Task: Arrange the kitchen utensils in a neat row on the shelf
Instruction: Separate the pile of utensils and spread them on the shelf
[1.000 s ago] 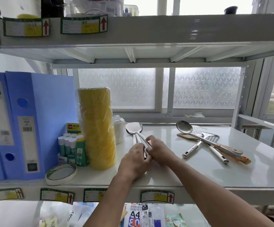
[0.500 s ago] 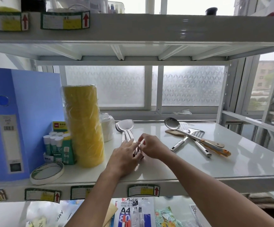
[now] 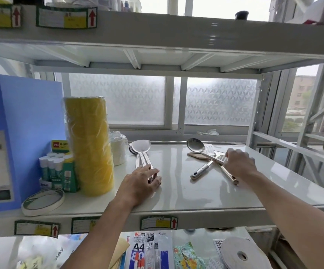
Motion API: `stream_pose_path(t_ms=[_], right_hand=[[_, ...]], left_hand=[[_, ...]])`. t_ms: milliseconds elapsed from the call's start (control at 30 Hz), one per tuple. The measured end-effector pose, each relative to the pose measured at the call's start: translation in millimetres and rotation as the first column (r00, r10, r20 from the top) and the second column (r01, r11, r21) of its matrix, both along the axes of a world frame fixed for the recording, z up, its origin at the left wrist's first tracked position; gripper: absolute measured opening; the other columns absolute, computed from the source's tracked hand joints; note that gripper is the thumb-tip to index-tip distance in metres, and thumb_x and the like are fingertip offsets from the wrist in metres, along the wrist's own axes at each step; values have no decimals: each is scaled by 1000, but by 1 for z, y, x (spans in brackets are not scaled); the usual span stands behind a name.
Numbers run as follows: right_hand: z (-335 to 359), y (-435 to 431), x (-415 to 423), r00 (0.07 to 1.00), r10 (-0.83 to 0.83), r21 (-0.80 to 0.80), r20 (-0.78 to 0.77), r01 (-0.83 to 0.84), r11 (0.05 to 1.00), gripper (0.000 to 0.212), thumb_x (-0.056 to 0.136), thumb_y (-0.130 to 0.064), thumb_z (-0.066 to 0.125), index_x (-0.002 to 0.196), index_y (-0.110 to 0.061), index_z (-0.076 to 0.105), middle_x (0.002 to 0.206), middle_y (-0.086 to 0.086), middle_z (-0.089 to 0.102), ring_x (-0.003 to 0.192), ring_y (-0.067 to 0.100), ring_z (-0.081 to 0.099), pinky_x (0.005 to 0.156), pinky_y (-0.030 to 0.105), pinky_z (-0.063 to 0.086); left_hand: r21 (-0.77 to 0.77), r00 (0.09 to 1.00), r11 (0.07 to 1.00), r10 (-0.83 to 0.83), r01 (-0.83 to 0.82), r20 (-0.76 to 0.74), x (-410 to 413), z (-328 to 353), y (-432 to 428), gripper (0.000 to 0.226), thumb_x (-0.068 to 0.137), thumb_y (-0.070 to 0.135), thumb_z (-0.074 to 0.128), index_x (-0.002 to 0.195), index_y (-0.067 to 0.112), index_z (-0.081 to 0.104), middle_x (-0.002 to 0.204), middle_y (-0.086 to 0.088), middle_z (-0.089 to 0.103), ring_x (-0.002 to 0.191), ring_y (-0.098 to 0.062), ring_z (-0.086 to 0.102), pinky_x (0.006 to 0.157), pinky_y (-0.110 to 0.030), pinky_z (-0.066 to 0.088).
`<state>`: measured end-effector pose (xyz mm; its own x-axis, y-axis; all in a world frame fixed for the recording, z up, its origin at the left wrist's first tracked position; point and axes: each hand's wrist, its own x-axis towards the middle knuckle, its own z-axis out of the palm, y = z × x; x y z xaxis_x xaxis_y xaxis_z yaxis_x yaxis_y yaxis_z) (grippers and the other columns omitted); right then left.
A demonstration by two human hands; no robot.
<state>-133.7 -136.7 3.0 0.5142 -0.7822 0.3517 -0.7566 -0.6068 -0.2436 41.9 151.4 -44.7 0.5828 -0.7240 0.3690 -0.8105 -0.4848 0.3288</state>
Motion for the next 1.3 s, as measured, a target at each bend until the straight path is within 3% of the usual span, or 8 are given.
stream_pose_path(t_ms=[100,233,433,633,800,900,1067,1300], right_hand=[[-9,-14,-12,1000,14,62,14,-15,998,34,85,-22,55,116,-14,63,120,14,64,116,36,58,94,45,52],[-12,-20,-18,998,65,77,-28,-62,995,27,76,-21,55,98,-16,70,105,11,70,101,33,65,84,43,57],[-9,-18,-27,987,149,106,-60,-142,984,18,83,-28,62,93,-13,69,97,11,70,91,31,68,79,41,57],[-5,-24,-40,961,234,69,146,-246,967,12,90,-21,67,101,-18,67,73,7,69,59,25,64,55,32,47],[-5,-47,-61,947,123,56,295,-146,988,23,88,-17,66,109,-10,73,79,13,72,75,32,67,65,34,46],[-9,-66,-79,969,7,88,247,-29,996,29,83,-15,72,110,-4,74,95,22,73,94,37,67,77,35,49],[-26,-99,-108,984,-103,99,146,89,991,28,84,-17,70,111,-7,76,100,22,72,97,38,67,74,35,46],[-40,-111,-120,976,-194,14,98,193,981,24,95,-18,53,108,-12,72,108,22,70,98,40,68,80,42,53]], left_hand=[[-10,1000,1000,4,-4,2,-2,2,1,44,100,51,44,141,37,55,154,11,46,145,-10,36,112,-39,35],[-16,1000,1000,3,-3,7,-4,3,2,43,101,51,44,140,37,55,151,11,48,143,-9,38,110,-39,36],[-39,1000,999,10,-10,-9,-9,5,3,40,100,49,46,137,38,58,148,12,51,138,-9,44,107,-35,39],[-31,1000,999,13,-12,4,-10,5,4,41,101,49,44,139,38,56,149,11,50,140,-9,43,107,-36,38],[-16,1000,1000,8,-7,7,-10,4,5,42,102,50,42,141,38,54,151,12,48,140,-9,42,108,-35,38],[-19,1000,1000,8,-8,12,-10,4,4,41,102,49,43,140,38,55,150,12,48,140,-9,42,107,-35,37],[-24,1000,1000,5,-4,14,-6,3,1,40,101,49,44,138,39,57,149,13,50,138,-10,45,105,-35,39],[-38,1000,999,14,-14,7,-4,0,0,39,100,51,45,135,39,59,147,16,51,133,-10,50,104,-37,42]])
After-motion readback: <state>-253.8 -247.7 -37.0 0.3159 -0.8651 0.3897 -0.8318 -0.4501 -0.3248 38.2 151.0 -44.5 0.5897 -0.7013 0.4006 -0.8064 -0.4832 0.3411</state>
